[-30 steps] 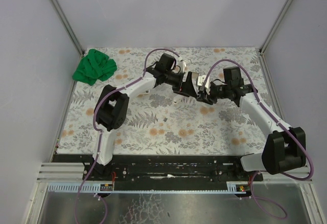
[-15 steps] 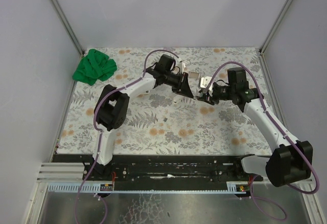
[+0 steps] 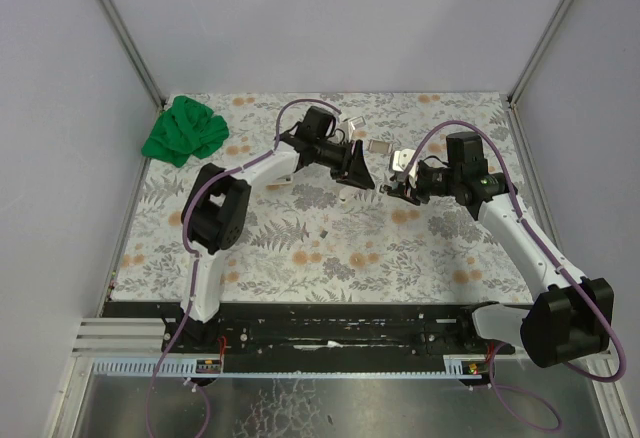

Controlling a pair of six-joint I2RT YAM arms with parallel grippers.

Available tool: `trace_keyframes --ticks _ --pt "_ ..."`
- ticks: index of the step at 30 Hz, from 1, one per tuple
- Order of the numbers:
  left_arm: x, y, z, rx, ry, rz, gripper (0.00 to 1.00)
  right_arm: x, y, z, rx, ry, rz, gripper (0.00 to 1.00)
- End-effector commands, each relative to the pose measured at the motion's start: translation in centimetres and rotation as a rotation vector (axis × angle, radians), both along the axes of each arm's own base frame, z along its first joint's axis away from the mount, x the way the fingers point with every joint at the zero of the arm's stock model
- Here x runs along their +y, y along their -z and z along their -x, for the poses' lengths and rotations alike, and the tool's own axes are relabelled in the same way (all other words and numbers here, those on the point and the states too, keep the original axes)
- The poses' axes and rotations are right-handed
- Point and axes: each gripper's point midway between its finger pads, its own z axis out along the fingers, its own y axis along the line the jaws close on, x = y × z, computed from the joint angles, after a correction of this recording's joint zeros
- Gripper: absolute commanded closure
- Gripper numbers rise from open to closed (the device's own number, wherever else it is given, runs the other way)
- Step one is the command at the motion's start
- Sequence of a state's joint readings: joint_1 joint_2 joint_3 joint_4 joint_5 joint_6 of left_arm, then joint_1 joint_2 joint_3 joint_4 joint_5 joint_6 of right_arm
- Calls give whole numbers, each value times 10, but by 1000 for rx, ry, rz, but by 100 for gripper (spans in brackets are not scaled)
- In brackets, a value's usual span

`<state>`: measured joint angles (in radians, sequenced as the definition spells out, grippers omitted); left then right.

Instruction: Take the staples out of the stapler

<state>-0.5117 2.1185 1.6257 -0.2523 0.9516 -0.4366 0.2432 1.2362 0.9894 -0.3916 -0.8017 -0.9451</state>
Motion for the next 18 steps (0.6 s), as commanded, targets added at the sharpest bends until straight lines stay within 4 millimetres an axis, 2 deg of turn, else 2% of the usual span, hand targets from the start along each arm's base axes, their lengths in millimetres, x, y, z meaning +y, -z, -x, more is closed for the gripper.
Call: trace_keyframes --ticks 1,4,9,12,18 --pt "2 -34 -10 -69 4 85 53 2 -8 -5 -21 11 -7 100" --pt "6 -47 -13 -81 -5 108 36 2 -5 -4 -14 12 -4 100" --pt "4 -56 -7 -82 3 125 18 2 -4 -7 -6 27 -10 100" --pt "-4 -50 2 -78 19 110 12 3 -4 -7 -2 27 -17 100" --pt "-18 -30 9 -49 41 76 10 6 -9 -3 2 14 -44 100"
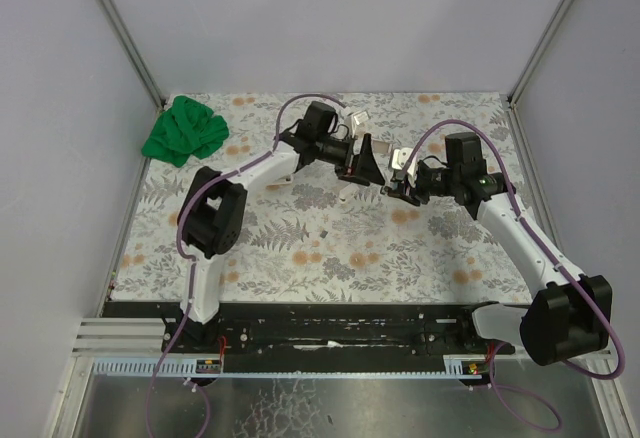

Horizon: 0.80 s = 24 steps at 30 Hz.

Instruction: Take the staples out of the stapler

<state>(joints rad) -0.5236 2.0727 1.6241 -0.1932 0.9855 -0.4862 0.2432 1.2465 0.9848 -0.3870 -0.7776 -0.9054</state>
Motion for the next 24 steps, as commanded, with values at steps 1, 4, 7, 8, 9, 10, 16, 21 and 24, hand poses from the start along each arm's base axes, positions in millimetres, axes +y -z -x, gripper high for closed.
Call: trace_keyframes --ticks 1,4,7,8,9,10,16,21,24 --pt "-11 5 3 -13 23 5 10 9 -16 -1 -37 -23 -54 100" --pt "-14 7 4 -6 32 5 10 10 -20 -1 -46 -23 -63 100" --pt "-17 8 7 -1 44 8 11 11 -23 -1 -48 -23 -75 100" --pt "-17 8 8 1 48 9 12 12 -23 -1 -50 -24 -78 100" --pt "-18 9 9 3 52 9 13 12 -24 -1 -49 -25 -82 100" --pt "-19 9 10 5 55 11 16 12 -24 -1 -50 -24 -85 100" --pt "-21 9 10 22 59 30 29 15 -27 4 -49 -41 -104 100" --pt "-22 8 12 37 67 44 36 15 -30 6 -63 -41 -115 100" --pt "-23 7 13 51 71 56 37 15 -31 1 -71 -25 -119 100"
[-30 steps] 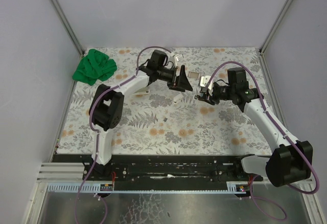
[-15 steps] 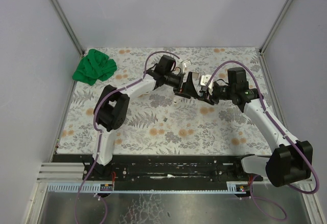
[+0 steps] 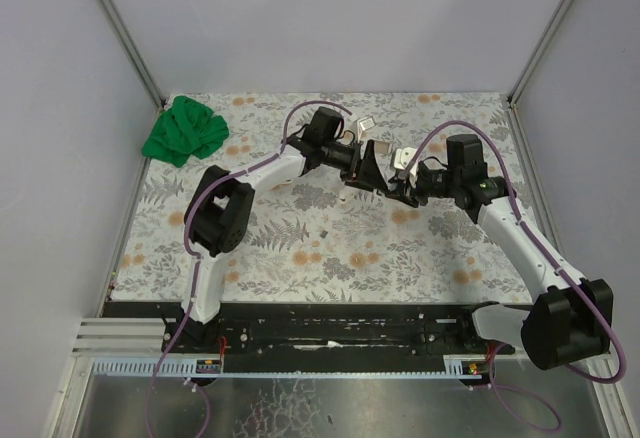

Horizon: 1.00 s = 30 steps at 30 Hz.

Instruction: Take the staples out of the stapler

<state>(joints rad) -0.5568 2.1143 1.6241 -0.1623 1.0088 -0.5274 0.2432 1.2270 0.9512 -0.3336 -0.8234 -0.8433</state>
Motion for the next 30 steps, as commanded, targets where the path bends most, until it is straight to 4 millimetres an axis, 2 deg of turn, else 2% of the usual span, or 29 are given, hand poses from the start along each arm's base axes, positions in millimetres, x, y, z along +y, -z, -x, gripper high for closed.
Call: trace_keyframes --ticks 1,5,12,21,30 --pt "-8 -6 2 1 33 58 34 8 -28 -6 -92 -9 -59 100" --pt "-7 -4 3 4 34 59 31 7 -28 -10 -95 6 -57 100" --pt "-7 -2 4 16 38 62 48 6 -26 -12 -99 15 -54 100" --pt "-8 -4 3 14 34 66 80 5 -22 -11 -100 11 -39 100" --pt "6 -17 -13 -7 -7 79 94 -1 -17 -5 -101 14 -1 99"
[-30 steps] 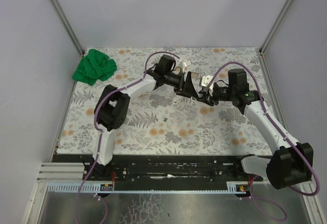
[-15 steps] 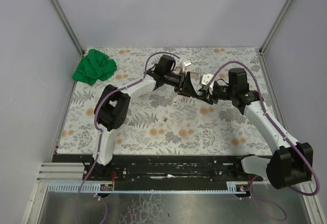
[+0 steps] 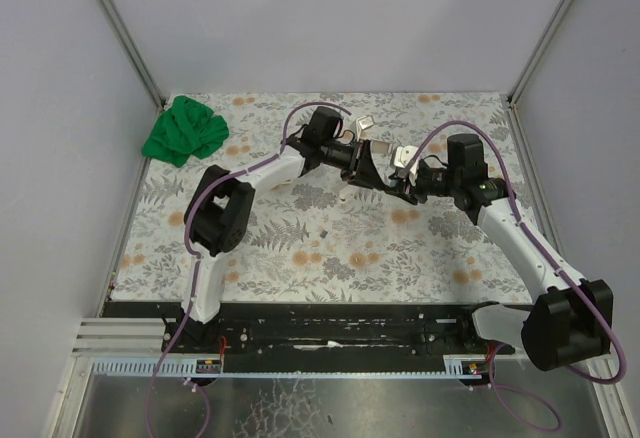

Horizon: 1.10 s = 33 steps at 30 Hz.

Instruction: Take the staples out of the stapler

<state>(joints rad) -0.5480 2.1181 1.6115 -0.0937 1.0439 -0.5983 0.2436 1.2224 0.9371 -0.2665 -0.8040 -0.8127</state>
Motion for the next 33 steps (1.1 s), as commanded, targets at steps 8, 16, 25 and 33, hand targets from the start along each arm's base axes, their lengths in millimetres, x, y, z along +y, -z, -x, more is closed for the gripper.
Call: trace_keyframes --ticks 8,16,25,33 --pt "39 -28 -33 -68 -77 58 100 -15 -6 9 -71 23 83 100" --pt "62 -51 -42 -85 -103 115 100 -28 10 13 -72 71 136 100" --pt "70 -63 -41 -93 -102 150 100 -39 16 13 -77 110 161 100" --pt "80 -75 -43 -99 -104 183 100 -52 23 10 -70 149 163 100"
